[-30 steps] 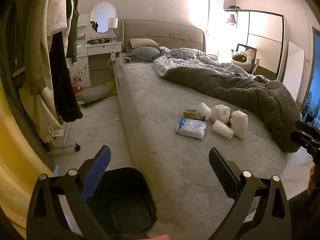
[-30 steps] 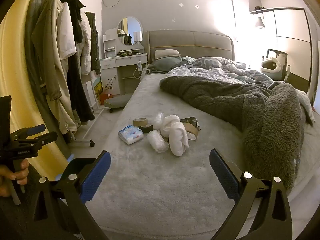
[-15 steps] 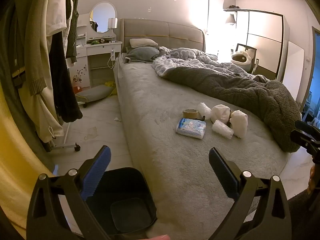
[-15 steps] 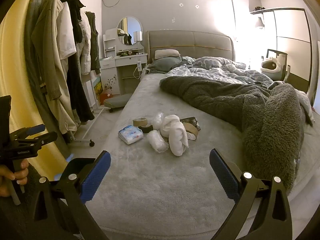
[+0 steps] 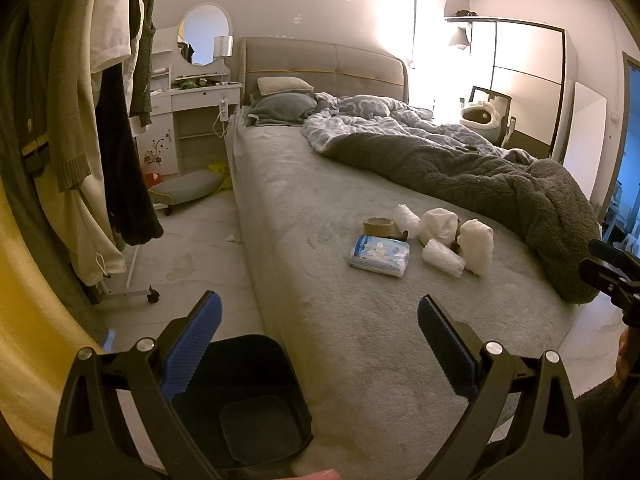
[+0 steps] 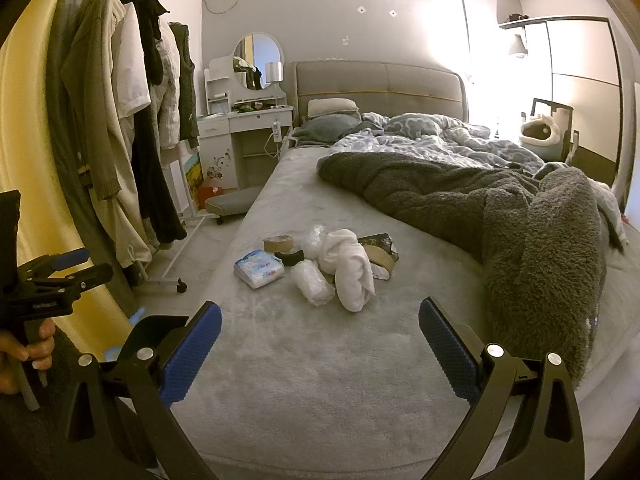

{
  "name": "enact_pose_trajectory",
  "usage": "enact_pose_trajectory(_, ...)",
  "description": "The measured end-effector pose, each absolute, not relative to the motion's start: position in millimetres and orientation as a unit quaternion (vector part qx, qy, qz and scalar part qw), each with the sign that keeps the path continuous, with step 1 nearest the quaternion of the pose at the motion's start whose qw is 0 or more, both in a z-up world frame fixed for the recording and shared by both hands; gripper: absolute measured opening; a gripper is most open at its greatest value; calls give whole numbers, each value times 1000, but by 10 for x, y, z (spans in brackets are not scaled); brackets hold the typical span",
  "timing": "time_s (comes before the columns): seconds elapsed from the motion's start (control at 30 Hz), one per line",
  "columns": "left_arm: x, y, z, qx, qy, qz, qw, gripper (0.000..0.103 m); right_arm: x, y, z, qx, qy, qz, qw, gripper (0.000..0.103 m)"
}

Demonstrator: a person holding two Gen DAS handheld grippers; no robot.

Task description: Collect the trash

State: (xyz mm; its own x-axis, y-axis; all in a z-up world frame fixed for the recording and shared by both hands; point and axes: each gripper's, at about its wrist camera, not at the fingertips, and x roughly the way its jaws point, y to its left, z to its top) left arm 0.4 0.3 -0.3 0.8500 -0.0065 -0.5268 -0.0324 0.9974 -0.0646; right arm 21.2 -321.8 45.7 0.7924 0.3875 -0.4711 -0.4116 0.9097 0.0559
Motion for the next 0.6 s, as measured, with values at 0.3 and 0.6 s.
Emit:
enact_pose_trajectory(0.3,26,-99,-27,-31,275,16,961,100,230,-3244,450,-23,245,208,947,100)
enact_pose_trajectory(0.6,58,12,-67,-34,283,25,958,100,364,-3294,360,14,238,214,947,100)
